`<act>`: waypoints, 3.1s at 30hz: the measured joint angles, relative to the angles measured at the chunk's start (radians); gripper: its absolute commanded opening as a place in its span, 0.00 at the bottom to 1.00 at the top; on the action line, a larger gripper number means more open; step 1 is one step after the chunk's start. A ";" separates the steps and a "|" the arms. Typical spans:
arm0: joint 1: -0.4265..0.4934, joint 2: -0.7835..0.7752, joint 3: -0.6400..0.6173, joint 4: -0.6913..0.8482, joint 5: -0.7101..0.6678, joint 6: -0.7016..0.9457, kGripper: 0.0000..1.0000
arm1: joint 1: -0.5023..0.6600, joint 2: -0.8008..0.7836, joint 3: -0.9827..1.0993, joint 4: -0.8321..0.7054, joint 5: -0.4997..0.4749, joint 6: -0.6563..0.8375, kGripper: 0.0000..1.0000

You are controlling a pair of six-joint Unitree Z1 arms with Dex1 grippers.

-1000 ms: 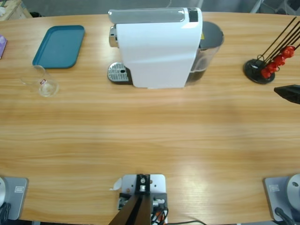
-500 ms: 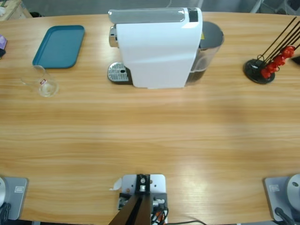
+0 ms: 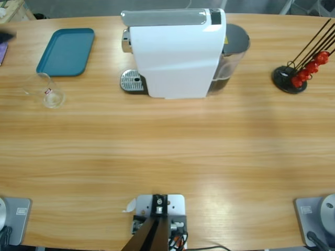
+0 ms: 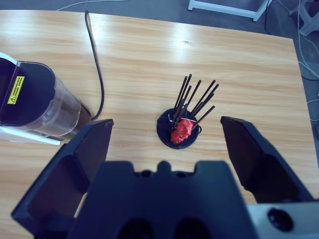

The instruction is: Pour coffee

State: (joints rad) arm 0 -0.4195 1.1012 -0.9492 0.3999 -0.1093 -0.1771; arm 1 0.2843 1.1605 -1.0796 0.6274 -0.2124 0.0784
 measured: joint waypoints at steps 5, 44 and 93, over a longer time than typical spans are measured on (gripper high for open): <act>-0.001 0.158 -0.186 -0.006 -0.100 -0.193 0.97 | 0.012 -0.037 0.056 0.022 0.000 0.000 0.96; -0.038 0.635 -0.442 -0.027 -0.444 -0.333 0.38 | 0.141 -0.266 0.245 0.060 0.066 -0.028 0.96; -0.041 0.657 -0.432 -0.013 -0.451 -0.333 0.00 | 0.141 -0.295 0.260 0.032 0.066 -0.028 0.92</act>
State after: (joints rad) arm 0 -0.4607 1.7584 -1.3809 0.3866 -0.5606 -0.5105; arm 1 0.4249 0.8655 -0.8200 0.6590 -0.1460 0.0501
